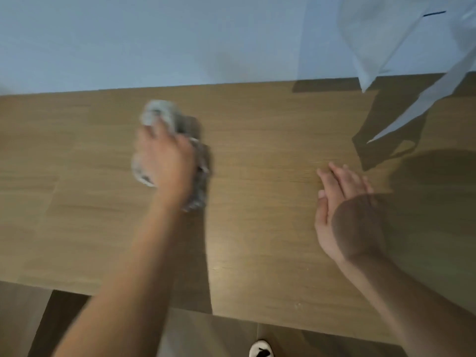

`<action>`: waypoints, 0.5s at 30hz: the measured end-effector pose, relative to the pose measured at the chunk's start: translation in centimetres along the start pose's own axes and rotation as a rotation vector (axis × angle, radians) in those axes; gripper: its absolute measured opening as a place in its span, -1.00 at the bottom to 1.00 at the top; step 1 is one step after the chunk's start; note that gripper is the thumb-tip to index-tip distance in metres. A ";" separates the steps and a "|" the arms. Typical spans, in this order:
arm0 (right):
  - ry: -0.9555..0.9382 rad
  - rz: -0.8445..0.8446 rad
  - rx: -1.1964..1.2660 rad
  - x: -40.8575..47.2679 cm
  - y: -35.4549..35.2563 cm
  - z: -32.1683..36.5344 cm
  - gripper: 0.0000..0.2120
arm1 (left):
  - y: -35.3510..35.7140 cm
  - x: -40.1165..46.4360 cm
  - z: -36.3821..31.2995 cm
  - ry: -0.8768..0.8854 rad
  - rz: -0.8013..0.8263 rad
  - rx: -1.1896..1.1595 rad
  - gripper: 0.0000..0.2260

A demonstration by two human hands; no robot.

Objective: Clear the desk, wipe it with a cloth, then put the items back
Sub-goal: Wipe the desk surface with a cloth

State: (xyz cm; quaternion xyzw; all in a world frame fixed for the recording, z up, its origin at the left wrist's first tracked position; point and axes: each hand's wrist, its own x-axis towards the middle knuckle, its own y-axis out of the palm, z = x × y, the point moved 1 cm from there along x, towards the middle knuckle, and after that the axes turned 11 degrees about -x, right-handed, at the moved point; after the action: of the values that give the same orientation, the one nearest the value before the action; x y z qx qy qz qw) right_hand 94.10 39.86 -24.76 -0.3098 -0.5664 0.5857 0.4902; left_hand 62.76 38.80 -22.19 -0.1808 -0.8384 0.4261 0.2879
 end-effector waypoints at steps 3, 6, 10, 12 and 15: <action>-0.009 0.053 -0.032 0.2 -0.2 -0.1 -0.56 | -0.1 5.0 1.2 -0.370 0.015 0.081 -0.56; 0.006 0.085 -0.064 0.0 -0.4 -0.1 -0.55 | 3.0 1.6 -5.0 -0.116 0.102 0.084 -0.46; 0.014 0.073 -0.068 0.0 -0.6 0.3 -0.54 | 5.5 -6.3 -13.6 0.582 0.519 -0.085 -0.48; 0.023 0.093 -0.070 0.0 -0.7 0.2 -0.53 | 5.7 -4.6 -13.4 0.732 0.485 -0.109 -0.48; 0.024 0.149 -0.083 0.1 -0.7 0.1 -0.51 | 6.6 2.6 -8.1 0.356 0.173 0.109 -0.37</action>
State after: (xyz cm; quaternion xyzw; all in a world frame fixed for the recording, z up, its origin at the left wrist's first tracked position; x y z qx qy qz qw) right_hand 94.10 39.80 -24.05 -0.3785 -0.5596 0.5926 0.4387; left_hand 66.31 48.89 -22.91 -0.3086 -0.7314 0.4551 0.4033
